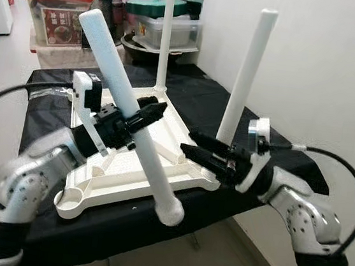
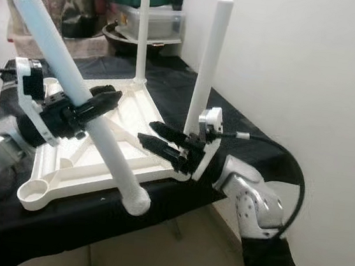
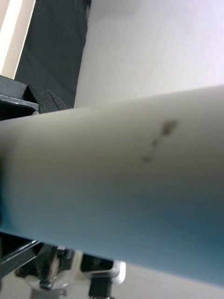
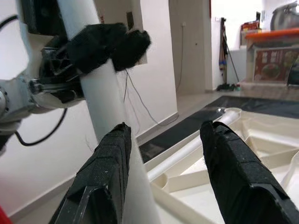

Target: Building children table

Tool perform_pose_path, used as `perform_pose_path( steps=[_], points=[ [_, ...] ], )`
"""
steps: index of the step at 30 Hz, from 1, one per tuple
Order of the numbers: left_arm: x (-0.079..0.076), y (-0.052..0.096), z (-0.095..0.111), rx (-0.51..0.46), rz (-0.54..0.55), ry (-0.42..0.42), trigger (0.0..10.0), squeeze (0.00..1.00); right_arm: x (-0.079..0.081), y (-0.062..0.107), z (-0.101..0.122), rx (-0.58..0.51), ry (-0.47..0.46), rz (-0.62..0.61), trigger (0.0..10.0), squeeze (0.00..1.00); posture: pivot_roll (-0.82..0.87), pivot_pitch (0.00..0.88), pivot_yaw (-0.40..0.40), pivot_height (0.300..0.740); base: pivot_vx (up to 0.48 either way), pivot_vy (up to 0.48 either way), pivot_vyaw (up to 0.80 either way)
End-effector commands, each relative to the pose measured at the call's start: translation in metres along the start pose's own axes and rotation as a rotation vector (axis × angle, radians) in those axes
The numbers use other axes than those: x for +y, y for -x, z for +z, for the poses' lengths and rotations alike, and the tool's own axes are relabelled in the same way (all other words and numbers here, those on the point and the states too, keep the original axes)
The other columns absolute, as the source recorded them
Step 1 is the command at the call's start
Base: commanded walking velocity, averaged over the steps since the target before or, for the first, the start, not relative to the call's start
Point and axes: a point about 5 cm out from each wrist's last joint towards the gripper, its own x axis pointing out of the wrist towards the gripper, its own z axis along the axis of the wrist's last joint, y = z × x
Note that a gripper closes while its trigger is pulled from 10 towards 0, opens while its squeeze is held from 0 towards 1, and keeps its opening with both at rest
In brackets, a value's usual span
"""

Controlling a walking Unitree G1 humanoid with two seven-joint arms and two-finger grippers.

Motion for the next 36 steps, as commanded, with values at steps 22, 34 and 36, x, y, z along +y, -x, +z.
perform_pose_path(
  steps=[22, 34, 36],
  points=[
    [0.007, -0.029, 0.011, 0.038, -0.148, -0.075, 10.0, 0.0, -0.007, -0.025, -0.006, 0.109, 0.036, 0.041, 10.0, 1.0, 0.11, 0.019, -0.039, 0.74, 0.0, 0.0, 0.24],
    [0.018, -0.049, 0.021, 0.004, -0.171, -0.083, 10.0, 0.0, -0.002, -0.024, -0.009, 0.212, 0.035, 0.172, 10.0, 0.0, 0.11, 0.035, -0.029, 0.74, 0.0, 0.0, 0.0],
    [0.018, -0.051, 0.022, -0.003, -0.173, -0.078, 10.0, 0.0, -0.002, -0.026, -0.013, 0.238, 0.031, 0.154, 10.0, 0.0, 0.11, 0.036, -0.028, 0.74, 0.0, 0.0, 0.0]
  ],
)
